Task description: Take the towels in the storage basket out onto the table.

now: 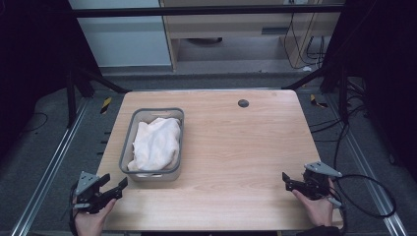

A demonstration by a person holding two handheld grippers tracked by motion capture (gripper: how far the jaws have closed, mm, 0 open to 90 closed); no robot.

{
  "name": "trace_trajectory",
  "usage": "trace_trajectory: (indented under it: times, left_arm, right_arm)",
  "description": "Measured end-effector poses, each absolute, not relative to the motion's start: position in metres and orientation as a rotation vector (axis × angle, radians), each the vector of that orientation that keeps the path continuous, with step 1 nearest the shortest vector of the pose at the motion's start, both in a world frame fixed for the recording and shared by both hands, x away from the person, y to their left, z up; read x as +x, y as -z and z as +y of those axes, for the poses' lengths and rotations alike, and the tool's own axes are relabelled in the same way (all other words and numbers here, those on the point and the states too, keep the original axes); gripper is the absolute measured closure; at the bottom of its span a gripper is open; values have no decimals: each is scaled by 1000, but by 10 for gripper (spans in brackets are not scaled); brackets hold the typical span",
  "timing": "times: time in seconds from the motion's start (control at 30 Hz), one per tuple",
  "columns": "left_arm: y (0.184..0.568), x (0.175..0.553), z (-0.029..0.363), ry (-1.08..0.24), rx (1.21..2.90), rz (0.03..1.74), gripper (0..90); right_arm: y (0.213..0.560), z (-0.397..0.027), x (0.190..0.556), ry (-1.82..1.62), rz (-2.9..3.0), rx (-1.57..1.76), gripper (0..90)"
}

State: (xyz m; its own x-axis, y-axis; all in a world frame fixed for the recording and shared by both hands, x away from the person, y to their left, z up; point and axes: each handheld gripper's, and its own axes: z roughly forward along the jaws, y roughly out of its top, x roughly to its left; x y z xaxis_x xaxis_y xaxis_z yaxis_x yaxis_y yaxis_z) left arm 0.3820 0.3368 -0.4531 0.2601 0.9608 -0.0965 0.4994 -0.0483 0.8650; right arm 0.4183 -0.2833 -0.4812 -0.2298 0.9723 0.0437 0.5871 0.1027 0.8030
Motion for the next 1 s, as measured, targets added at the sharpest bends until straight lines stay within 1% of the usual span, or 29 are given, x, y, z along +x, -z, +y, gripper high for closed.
trace_trajectory:
  times: [0.23, 0.63, 0.8, 1.0]
  left_arm:
    - [433, 380, 336, -725, 1662, 1320, 295]
    - [403, 393, 326, -710, 1679, 1251, 292]
    - [391, 402, 316, -703, 1703, 1217, 290]
    - [379, 417, 297, -686, 1735, 1186, 266]
  right_arm:
    - [480, -283, 419, -995, 1862, 1512, 107]
    - [480, -281, 421, -984, 1860, 1504, 103]
    - [480, -281, 420, -975, 1855, 1509, 96]
    - [480, -282, 421, -971, 1853, 1510, 97]
